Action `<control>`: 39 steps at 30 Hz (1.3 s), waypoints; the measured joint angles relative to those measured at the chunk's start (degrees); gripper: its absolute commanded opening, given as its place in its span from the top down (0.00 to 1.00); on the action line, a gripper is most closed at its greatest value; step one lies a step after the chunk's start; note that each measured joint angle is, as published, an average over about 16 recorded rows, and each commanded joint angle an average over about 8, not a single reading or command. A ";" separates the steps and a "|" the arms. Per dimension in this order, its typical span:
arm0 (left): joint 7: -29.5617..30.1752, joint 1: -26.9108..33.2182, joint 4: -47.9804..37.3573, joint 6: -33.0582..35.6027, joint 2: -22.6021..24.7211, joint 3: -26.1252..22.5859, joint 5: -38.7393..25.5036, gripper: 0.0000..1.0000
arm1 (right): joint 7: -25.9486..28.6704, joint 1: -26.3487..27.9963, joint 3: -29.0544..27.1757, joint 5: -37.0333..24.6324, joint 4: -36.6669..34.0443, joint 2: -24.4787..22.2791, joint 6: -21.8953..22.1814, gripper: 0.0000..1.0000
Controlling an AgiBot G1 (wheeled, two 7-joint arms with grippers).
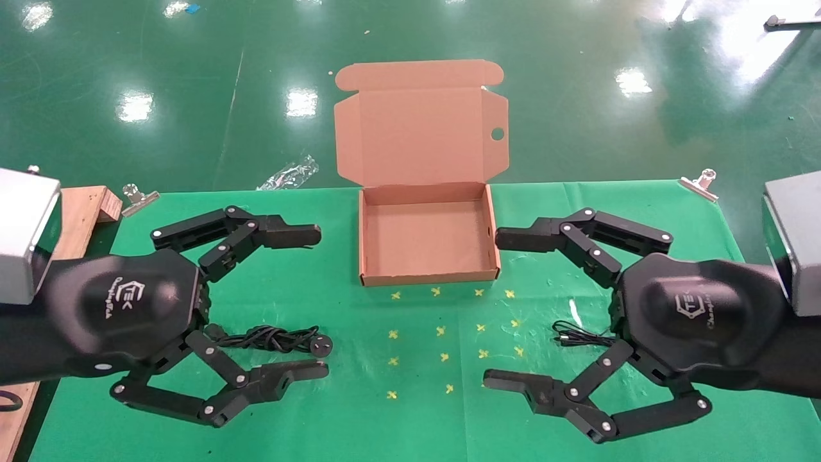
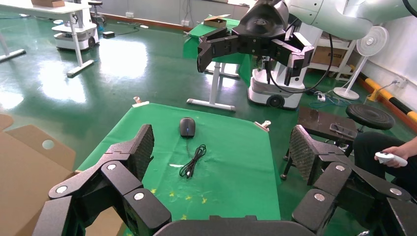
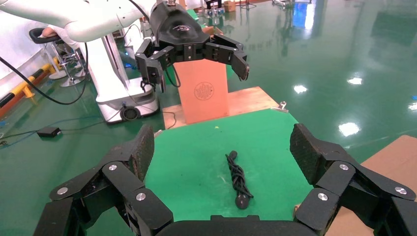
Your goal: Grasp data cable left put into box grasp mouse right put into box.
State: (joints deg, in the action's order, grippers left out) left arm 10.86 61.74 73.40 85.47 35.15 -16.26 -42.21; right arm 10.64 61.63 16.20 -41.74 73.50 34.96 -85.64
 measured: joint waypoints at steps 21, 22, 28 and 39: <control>0.00 0.00 0.00 0.00 0.00 0.00 0.00 0.00 | 0.00 0.00 0.00 0.00 0.00 0.00 0.00 0.00; 0.00 0.00 0.00 0.00 0.00 0.00 0.00 0.00 | 0.00 0.00 0.00 0.00 0.00 0.00 0.00 0.00; -0.02 -0.02 0.02 0.02 -0.01 0.00 -0.02 0.00 | 0.00 -0.01 0.00 0.01 0.01 0.00 0.00 0.00; -2.11 1.82 2.21 -1.45 -0.31 -3.68 -12.32 0.00 | -1.40 -2.72 0.75 -2.42 -1.10 -0.47 1.21 0.00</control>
State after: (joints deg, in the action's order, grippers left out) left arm 8.75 63.56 75.61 84.01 34.84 -19.94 -54.52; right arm 9.24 58.90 16.95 -44.16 72.40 34.49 -84.43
